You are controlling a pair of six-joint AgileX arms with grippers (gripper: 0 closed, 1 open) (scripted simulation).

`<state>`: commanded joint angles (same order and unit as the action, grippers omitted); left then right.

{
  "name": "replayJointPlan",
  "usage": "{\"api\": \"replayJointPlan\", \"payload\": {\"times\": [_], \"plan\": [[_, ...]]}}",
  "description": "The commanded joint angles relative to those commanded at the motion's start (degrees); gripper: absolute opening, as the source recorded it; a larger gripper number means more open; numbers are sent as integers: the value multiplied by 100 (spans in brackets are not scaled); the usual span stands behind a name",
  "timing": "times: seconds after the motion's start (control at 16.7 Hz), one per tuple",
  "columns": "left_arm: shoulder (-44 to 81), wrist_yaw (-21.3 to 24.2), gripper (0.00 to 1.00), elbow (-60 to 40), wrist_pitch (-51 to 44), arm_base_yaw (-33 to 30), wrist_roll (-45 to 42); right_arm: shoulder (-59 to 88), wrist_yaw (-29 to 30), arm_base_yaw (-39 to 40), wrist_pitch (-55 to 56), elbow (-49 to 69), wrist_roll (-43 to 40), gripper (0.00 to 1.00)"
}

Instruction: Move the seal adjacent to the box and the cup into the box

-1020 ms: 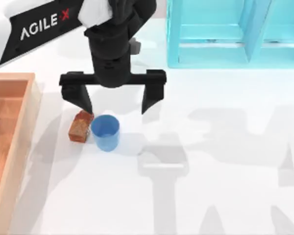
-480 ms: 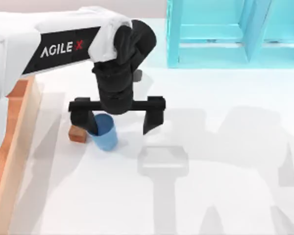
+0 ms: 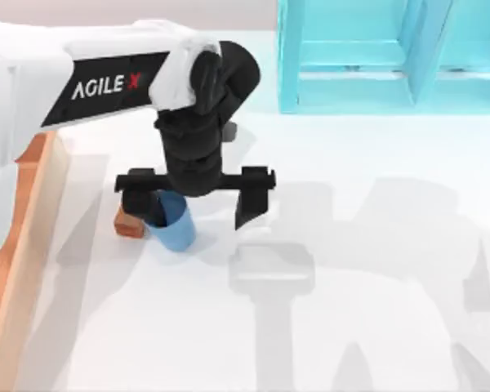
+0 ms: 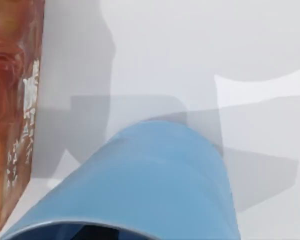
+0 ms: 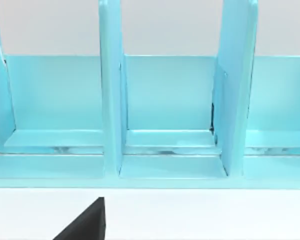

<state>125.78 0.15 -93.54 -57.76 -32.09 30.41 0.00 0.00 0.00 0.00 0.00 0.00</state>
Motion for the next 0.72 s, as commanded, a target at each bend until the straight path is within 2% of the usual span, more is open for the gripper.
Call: {"api": "replayJointPlan", "payload": {"times": [0.6,0.72], "plan": [[0,0,2,0,0,0,0,0,0,0,0,0,0,100],[0,0,0,0,0,0,0,0,0,0,0,0,0,100]]}}
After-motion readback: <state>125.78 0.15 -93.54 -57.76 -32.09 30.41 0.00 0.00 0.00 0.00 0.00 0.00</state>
